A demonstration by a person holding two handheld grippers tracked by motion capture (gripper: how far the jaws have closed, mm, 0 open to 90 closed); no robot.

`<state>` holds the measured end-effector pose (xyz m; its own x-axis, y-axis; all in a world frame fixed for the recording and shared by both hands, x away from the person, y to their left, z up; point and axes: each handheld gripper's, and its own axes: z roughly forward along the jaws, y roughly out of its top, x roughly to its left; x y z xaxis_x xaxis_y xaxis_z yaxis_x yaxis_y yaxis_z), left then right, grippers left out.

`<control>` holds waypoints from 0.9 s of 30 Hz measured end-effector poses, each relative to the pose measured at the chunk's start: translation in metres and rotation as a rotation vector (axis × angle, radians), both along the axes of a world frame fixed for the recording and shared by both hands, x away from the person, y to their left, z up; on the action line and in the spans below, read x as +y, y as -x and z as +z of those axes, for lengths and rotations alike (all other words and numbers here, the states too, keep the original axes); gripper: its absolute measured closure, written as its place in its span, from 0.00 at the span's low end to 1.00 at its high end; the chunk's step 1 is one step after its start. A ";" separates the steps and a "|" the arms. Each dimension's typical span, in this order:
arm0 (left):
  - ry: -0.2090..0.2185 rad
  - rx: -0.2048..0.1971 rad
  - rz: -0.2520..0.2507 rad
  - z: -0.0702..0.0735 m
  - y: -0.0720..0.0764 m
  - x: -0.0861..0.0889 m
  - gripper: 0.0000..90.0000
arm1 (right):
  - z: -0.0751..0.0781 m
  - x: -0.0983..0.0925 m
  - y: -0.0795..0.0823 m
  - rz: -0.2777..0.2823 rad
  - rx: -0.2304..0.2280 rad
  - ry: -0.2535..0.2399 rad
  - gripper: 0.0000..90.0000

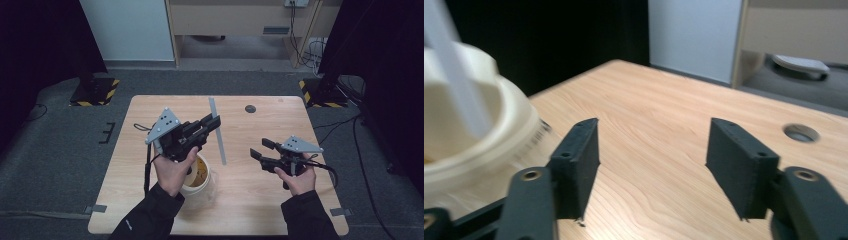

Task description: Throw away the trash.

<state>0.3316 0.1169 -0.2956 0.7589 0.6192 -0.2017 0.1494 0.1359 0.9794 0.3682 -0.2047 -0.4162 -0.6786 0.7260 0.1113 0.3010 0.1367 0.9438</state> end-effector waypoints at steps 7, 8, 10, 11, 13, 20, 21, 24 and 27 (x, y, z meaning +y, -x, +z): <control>-0.008 -0.012 0.014 -0.004 0.011 0.017 0.88 | -0.023 -0.006 -0.007 -0.041 0.064 0.044 0.33; -0.008 -0.013 0.016 -0.004 0.012 0.019 0.88 | -0.026 -0.007 -0.008 -0.045 0.070 0.050 0.32; -0.012 -0.018 0.024 -0.004 0.015 0.024 0.88 | -0.030 -0.008 -0.010 -0.051 0.079 0.065 0.31; -0.018 -0.020 0.026 -0.005 0.016 0.025 0.88 | -0.032 -0.008 -0.010 -0.056 0.086 0.071 0.30; -0.030 -0.021 0.028 -0.006 0.019 0.028 0.88 | -0.034 -0.009 -0.011 -0.064 0.097 0.088 0.29; -0.041 -0.024 0.044 -0.014 0.027 0.042 0.88 | -0.041 -0.011 -0.013 -0.071 0.123 0.108 0.29; -0.043 -0.023 0.046 -0.016 0.027 0.044 0.88 | -0.042 -0.011 -0.013 -0.072 0.126 0.112 0.29; -0.060 -0.017 0.046 -0.025 0.028 0.046 0.88 | -0.044 -0.011 -0.014 -0.074 0.132 0.116 0.29; -0.081 -0.005 0.044 -0.036 0.028 0.046 0.88 | -0.046 -0.011 -0.015 -0.075 0.136 0.131 0.28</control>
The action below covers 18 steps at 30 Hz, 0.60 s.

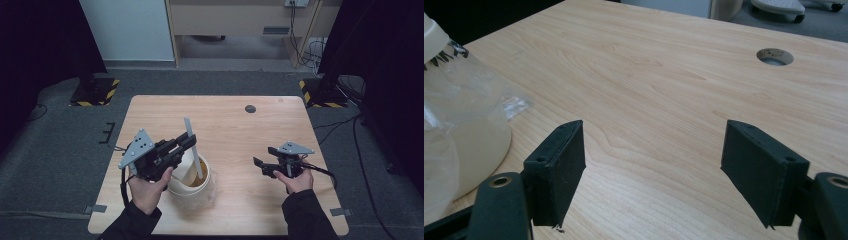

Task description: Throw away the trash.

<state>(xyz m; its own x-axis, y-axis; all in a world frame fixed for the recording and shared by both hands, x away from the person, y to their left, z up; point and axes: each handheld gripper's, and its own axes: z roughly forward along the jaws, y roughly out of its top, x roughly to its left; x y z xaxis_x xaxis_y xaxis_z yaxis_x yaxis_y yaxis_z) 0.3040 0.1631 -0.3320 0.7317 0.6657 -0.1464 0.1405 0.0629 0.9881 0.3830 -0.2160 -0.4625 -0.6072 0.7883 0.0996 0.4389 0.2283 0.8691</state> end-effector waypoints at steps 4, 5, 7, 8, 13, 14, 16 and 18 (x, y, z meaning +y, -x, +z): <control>-0.027 0.036 0.011 -0.016 -0.002 -0.001 0.88 | -0.004 -0.001 -0.001 -0.001 0.010 0.020 0.28; -0.032 0.046 0.009 -0.020 -0.002 -0.002 0.88 | -0.005 -0.001 -0.001 -0.004 0.014 0.022 0.28; -0.043 0.065 0.009 -0.027 -0.003 -0.003 0.88 | -0.007 -0.001 -0.002 -0.007 0.017 0.029 0.27; -0.047 0.072 0.009 -0.030 -0.004 -0.003 0.88 | -0.007 -0.002 -0.002 -0.007 0.019 0.033 0.27; -0.062 0.096 -0.001 -0.039 -0.003 -0.003 0.82 | -0.011 -0.003 -0.003 -0.011 0.035 0.052 0.27; -0.062 0.094 0.002 -0.039 -0.003 -0.003 0.80 | -0.011 -0.003 -0.003 -0.012 0.039 0.055 0.27; -0.050 0.088 0.005 -0.038 -0.001 0.001 0.74 | -0.012 -0.004 -0.003 -0.013 0.042 0.062 0.27; -0.034 0.075 0.020 -0.036 0.002 0.007 0.67 | -0.013 -0.006 -0.003 -0.016 0.045 0.064 0.26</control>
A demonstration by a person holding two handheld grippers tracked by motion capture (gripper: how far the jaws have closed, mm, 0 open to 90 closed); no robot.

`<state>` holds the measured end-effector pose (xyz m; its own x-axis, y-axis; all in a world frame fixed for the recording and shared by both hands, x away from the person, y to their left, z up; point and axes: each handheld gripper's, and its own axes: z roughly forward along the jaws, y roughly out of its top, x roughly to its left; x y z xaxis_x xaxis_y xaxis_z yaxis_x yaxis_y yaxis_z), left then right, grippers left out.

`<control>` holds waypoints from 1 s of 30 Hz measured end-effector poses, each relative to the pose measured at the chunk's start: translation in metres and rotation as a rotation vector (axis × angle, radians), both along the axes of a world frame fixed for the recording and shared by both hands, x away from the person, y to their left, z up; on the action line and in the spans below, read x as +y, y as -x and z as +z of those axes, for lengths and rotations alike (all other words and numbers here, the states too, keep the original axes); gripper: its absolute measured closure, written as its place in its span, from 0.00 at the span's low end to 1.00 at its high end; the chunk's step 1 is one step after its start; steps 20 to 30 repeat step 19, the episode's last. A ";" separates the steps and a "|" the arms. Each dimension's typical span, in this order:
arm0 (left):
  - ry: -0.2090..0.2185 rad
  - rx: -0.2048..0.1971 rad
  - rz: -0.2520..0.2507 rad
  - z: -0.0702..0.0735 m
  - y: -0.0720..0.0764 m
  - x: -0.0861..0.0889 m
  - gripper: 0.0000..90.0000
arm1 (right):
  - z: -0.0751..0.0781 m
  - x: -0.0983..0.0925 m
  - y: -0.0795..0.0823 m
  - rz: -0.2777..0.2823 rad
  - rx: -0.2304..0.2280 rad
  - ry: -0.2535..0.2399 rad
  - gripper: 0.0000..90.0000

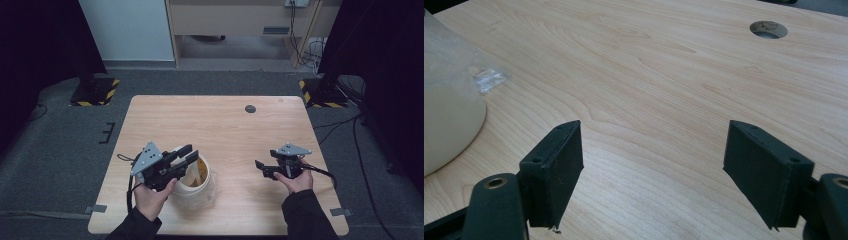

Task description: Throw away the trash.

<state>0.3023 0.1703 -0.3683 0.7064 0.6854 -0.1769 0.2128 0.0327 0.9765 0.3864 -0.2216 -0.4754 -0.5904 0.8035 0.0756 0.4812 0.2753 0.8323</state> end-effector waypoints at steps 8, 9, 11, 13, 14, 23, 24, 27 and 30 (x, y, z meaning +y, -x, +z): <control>0.065 -0.063 0.201 0.009 0.006 0.063 0.47 | -0.004 -0.007 -0.001 -0.020 0.008 0.024 0.22; 0.059 -0.066 0.248 0.007 0.005 0.076 0.44 | -0.005 -0.008 -0.002 -0.024 0.011 0.027 0.21; 0.051 -0.040 0.302 0.000 0.000 0.094 0.40 | -0.007 -0.009 -0.002 -0.034 0.018 0.034 0.19; 0.025 -0.018 0.377 -0.012 -0.006 0.112 0.37 | -0.010 -0.011 -0.003 -0.041 0.022 0.044 0.17; 0.003 0.010 0.407 -0.020 -0.011 0.120 0.34 | -0.011 -0.012 -0.004 -0.045 0.027 0.050 0.16; -0.135 0.214 0.480 -0.079 -0.032 0.145 0.26 | -0.019 -0.017 -0.006 -0.087 0.067 0.089 0.14; -0.135 0.214 0.480 -0.079 -0.032 0.145 0.26 | -0.019 -0.017 -0.006 -0.087 0.067 0.089 0.14; -0.135 0.214 0.480 -0.079 -0.032 0.145 0.26 | -0.019 -0.017 -0.006 -0.087 0.067 0.089 0.14; -0.135 0.214 0.480 -0.079 -0.032 0.145 0.26 | -0.019 -0.017 -0.006 -0.087 0.067 0.089 0.14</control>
